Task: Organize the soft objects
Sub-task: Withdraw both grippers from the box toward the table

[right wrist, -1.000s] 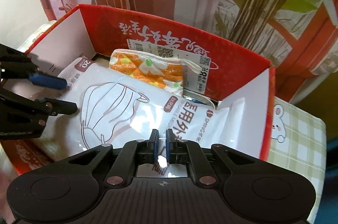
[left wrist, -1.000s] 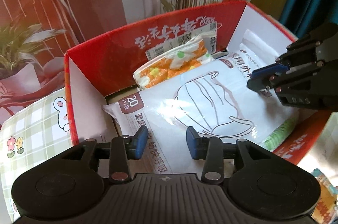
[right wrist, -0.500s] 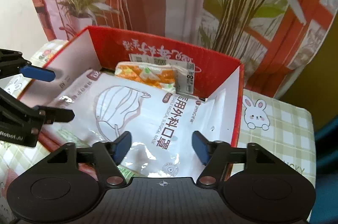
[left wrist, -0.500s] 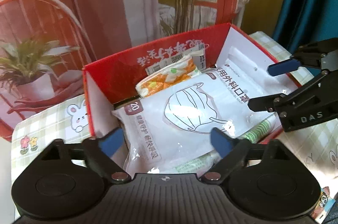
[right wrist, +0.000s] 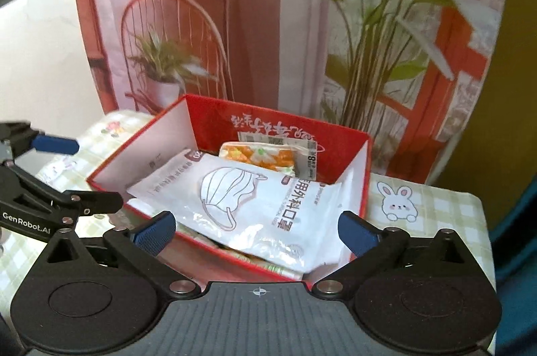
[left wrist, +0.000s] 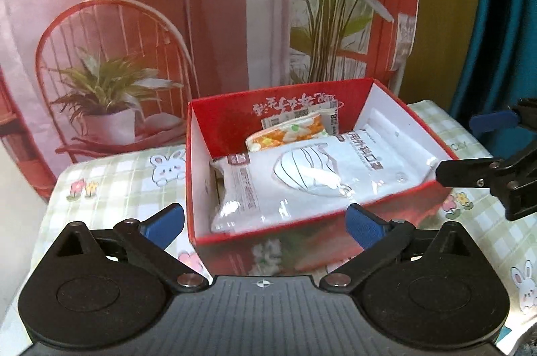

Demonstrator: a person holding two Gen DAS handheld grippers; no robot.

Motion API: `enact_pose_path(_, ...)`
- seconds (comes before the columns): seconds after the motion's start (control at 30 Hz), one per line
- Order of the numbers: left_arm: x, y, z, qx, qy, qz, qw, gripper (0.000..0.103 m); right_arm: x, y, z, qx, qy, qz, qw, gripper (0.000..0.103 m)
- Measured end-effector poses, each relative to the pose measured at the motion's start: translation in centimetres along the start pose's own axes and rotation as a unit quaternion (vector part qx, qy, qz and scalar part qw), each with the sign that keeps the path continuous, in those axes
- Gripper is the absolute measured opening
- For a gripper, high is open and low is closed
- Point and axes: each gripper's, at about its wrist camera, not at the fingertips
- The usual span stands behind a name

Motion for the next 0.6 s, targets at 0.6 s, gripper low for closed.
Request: enact_pose_path(0.6, -6.5, -7.1, -1.7, 0.005, -0.068, -0.019, 0.9975, 0.103, -2.5, -12.7, -4.7, 0.030, 0.014, 0.043, 0.999, 0.102)
Point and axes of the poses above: each gripper's, at about its wrist camera, not at the fingertips, and z roughly the way its jaws point, x to its left, y to its top, and after that the axes turned 12 degrees about z, right-handed
